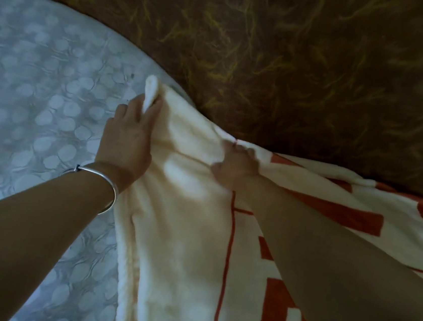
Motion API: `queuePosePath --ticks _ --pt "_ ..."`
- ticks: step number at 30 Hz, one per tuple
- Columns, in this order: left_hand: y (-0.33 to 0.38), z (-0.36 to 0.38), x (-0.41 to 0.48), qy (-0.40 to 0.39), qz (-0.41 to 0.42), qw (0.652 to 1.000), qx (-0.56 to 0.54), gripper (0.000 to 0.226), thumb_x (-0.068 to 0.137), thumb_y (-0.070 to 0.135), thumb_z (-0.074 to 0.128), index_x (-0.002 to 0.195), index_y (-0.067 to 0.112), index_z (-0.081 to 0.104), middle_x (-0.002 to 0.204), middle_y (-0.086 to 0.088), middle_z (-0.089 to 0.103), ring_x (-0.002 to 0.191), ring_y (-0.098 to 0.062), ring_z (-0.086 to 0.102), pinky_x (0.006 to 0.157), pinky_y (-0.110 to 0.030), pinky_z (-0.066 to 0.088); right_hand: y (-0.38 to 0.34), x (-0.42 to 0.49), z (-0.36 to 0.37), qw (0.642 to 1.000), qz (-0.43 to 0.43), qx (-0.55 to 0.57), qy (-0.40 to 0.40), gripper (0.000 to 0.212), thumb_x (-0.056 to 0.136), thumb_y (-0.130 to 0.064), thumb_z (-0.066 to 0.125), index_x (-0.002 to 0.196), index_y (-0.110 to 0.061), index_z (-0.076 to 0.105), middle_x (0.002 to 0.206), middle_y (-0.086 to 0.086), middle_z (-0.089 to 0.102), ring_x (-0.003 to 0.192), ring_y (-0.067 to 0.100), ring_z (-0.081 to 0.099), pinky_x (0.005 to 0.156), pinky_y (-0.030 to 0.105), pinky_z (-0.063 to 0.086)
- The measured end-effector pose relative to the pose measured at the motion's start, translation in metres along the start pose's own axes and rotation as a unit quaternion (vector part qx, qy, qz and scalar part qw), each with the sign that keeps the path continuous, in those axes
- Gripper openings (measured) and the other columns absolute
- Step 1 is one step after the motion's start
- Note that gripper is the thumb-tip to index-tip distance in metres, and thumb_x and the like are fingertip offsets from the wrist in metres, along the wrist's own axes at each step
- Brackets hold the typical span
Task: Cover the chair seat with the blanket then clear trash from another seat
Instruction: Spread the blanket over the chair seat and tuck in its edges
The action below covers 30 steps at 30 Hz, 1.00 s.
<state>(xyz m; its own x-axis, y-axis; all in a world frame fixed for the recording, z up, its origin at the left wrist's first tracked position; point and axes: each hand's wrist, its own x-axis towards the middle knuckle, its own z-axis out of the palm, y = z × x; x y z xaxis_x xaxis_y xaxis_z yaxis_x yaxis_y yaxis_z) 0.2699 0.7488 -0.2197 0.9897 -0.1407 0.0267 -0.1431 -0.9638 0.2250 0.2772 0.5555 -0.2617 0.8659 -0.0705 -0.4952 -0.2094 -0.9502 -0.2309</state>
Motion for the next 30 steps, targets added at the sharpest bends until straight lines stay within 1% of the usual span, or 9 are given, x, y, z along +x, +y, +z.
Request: queuePosePath --ticks 4,11,15,17,22,24,26,28,30 --pt "0.002 0.0 0.005 -0.007 -0.015 0.999 0.051 0.076 0.074 -0.007 0.049 0.144 0.009 0.027 0.146 -0.025 0.026 0.117 -0.044 0.037 0.091 -0.052 0.037 0.001 -0.001 0.003 0.999 -0.033 0.02 0.0 0.058 0.091 -0.03 0.047 0.145 -0.016 0.03 0.149 0.014 0.033 0.138 0.036 0.026 0.115 0.04 0.021" --pt "0.012 -0.001 0.008 0.005 -0.056 0.994 0.091 0.053 0.086 0.002 0.04 0.138 0.009 0.035 0.156 -0.019 0.003 0.143 -0.036 0.005 0.11 -0.056 0.012 0.05 -0.021 -0.015 0.98 -0.013 0.093 0.177 0.035 0.09 -0.008 0.044 0.123 -0.008 0.056 0.125 0.012 0.056 0.119 0.027 0.05 0.099 0.033 0.04" --pt "0.044 0.014 0.004 0.011 0.156 0.98 0.123 0.057 0.071 0.01 0.027 0.12 0.006 0.057 0.142 -0.026 0.041 0.133 -0.042 0.036 0.106 -0.046 0.013 0.092 -0.035 -0.016 0.982 0.017 0.033 0.188 0.038 0.089 -0.012 0.047 0.126 -0.009 0.054 0.124 0.011 0.056 0.116 0.026 0.05 0.099 0.034 0.042" --pt "0.076 0.021 -0.005 -0.069 0.253 0.962 0.078 0.057 0.066 0.014 0.032 0.115 0.013 0.06 0.13 -0.017 0.055 0.124 -0.036 0.049 0.102 -0.041 0.023 0.103 -0.04 -0.014 0.983 0.029 0.023 0.179 0.037 0.088 -0.015 0.047 0.124 -0.008 0.054 0.121 0.011 0.057 0.11 0.025 0.053 0.097 0.034 0.044" --pt "0.144 0.042 -0.032 -0.331 0.361 0.87 0.055 0.062 0.082 0.039 0.061 0.137 0.028 0.035 0.143 0.002 0.032 0.135 -0.02 0.024 0.113 -0.039 0.017 0.123 -0.054 -0.019 0.993 0.024 0.036 0.109 0.036 0.091 -0.026 0.047 0.118 -0.003 0.053 0.119 0.015 0.058 0.109 0.028 0.055 0.093 0.035 0.043" --pt "0.149 0.05 -0.039 -0.316 0.434 0.837 0.107 0.064 0.074 0.039 0.07 0.13 0.025 0.043 0.134 0.001 0.045 0.125 -0.021 0.04 0.107 -0.04 0.029 0.13 -0.059 -0.02 0.995 -0.001 0.05 0.087 0.023 0.091 -0.027 0.051 0.102 -0.008 0.056 0.108 0.014 0.06 0.095 0.026 0.054 0.08 0.035 0.042" --pt "0.147 0.055 -0.045 -0.273 0.484 0.821 0.132 0.054 0.05 0.036 0.083 0.099 0.029 0.062 0.096 0.008 0.067 0.089 -0.015 0.062 0.079 -0.034 0.051 0.136 -0.065 -0.02 0.996 -0.017 0.06 0.063 0.016 0.09 -0.027 0.051 0.083 -0.013 0.048 0.088 0.008 0.056 0.079 0.019 0.048 0.068 0.029 0.036" --pt "0.144 0.061 -0.05 -0.262 0.504 0.809 0.148 0.042 0.038 0.03 0.086 0.072 0.031 0.062 0.064 0.013 0.064 0.063 -0.009 0.061 0.06 -0.025 0.051 0.14 -0.069 -0.019 0.996 -0.033 0.075 0.034 0.02 0.09 -0.029 0.051 0.078 -0.014 0.046 0.081 0.003 0.051 0.075 0.017 0.047 0.066 0.028 0.035" --pt "0.141 0.068 -0.055 -0.255 0.519 0.804 0.14 0.033 0.045 0.028 0.084 0.068 0.032 0.061 0.06 0.014 0.062 0.06 -0.008 0.06 0.06 -0.022 0.049 0.142 -0.072 -0.018 0.995 -0.049 0.09 0.021 0.021 0.09 -0.031 0.051 0.078 -0.015 0.048 0.079 0.002 0.052 0.075 0.017 0.05 0.066 0.028 0.038"
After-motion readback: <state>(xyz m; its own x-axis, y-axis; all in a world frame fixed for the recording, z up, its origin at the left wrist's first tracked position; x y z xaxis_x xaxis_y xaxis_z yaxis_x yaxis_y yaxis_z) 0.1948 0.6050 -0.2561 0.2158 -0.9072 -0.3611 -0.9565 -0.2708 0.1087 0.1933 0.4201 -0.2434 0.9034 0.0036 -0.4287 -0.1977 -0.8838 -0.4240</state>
